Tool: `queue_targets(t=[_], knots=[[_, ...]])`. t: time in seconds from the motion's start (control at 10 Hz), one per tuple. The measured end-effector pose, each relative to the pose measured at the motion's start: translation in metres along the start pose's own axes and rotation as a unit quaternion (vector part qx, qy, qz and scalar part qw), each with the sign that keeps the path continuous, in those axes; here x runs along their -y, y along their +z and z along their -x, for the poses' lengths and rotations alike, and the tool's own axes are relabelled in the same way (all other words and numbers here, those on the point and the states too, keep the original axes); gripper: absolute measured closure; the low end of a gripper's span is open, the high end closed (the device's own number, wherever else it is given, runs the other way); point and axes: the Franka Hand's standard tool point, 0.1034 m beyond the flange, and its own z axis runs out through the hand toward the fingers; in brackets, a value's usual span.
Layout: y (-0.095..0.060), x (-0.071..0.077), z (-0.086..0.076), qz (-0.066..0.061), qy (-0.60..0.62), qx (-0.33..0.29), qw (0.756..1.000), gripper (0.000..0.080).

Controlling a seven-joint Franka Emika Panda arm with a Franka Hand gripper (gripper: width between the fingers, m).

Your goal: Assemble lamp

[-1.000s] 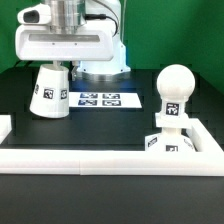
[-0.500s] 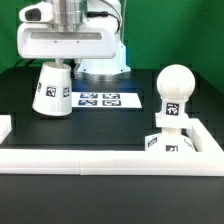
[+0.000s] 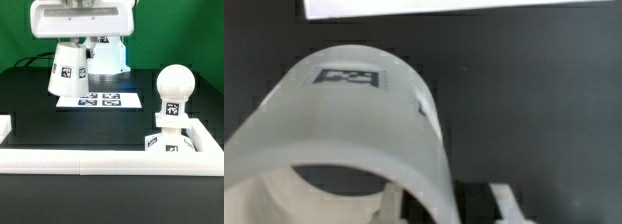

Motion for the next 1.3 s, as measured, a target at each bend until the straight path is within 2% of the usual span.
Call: queue_targets(t=[0.4,0.6,1.3], knots=[[-0.038,0.043,-0.040,-0.003,0.037,-0.014,0.999,0.0755],[-0.043,0.058,-0.057,0.000,0.061,-0.019,0.998,0.0755],[-0.040,0.059,-0.058,0.001,0.061,-0.017,0.998,0.0755]])
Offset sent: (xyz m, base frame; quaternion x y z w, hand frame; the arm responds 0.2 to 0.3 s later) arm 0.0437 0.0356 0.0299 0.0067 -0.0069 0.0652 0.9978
